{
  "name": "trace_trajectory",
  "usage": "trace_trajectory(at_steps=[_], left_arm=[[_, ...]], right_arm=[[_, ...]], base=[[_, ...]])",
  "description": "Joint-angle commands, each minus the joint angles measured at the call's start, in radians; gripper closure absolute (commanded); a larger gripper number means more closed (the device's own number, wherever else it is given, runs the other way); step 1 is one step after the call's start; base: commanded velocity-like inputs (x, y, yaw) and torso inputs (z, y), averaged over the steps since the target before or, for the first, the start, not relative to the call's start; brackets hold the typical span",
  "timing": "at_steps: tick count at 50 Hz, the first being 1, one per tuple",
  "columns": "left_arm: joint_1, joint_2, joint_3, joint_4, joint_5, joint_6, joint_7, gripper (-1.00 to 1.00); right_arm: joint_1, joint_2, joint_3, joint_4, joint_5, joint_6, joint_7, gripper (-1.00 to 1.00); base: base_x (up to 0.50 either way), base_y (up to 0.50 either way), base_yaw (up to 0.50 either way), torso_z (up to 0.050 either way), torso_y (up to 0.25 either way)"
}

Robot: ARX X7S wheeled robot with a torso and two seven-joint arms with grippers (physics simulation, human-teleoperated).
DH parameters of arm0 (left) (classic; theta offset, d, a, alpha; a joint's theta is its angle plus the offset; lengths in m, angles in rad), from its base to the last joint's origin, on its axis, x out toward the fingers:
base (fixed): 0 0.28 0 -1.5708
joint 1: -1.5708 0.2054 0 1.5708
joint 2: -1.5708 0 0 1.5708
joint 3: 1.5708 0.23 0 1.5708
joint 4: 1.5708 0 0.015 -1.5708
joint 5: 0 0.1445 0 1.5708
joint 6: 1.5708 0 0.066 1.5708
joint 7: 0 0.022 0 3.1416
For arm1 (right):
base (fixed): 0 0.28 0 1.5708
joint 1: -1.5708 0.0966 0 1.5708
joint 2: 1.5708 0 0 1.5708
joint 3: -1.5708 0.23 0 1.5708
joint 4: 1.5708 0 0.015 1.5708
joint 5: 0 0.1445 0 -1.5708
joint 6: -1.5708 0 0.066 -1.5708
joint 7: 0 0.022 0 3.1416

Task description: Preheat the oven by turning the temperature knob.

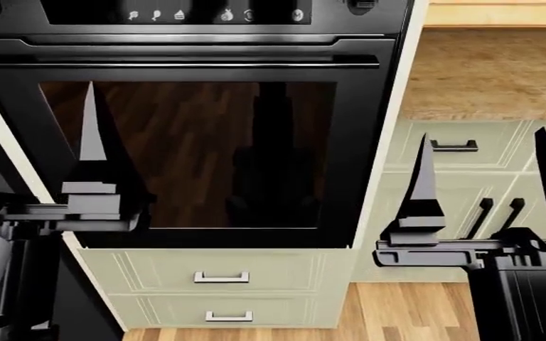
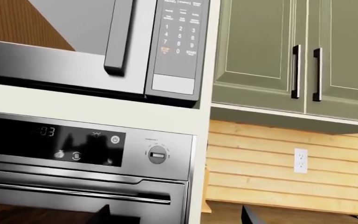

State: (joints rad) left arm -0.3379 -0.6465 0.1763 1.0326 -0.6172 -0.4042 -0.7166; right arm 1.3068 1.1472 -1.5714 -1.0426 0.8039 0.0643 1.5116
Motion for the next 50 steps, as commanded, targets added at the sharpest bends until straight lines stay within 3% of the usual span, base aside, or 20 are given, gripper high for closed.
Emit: trace_trajectory(at_steps=[1,24,50], left_arm=[[-0.009,-0.026,0.021,0.0,-0.01,0.019,-0.026,-1.0],[-0.042,-0.08,0.074,0.005,-0.039,0.048,-0.084,-1.0],[-0.054,-0.113,0.119,-0.011,-0.039,0.086,-0.118,-1.0]], right_arm=[[0.053,0.001,-0.051,-0.001,0.007,-0.014,0.012,-1.0],[0.134,0.003,-0.14,0.0,0.009,-0.039,0.036,-1.0],[0.127,0.004,-0.138,0.014,0.011,-0.046,0.021,-1.0]], base=[[0.19,0.0,0.0,0.0,0.0],[0.19,0.0,0.0,0.0,0.0],[0.19,0.0,0.0,0.0,0.001]])
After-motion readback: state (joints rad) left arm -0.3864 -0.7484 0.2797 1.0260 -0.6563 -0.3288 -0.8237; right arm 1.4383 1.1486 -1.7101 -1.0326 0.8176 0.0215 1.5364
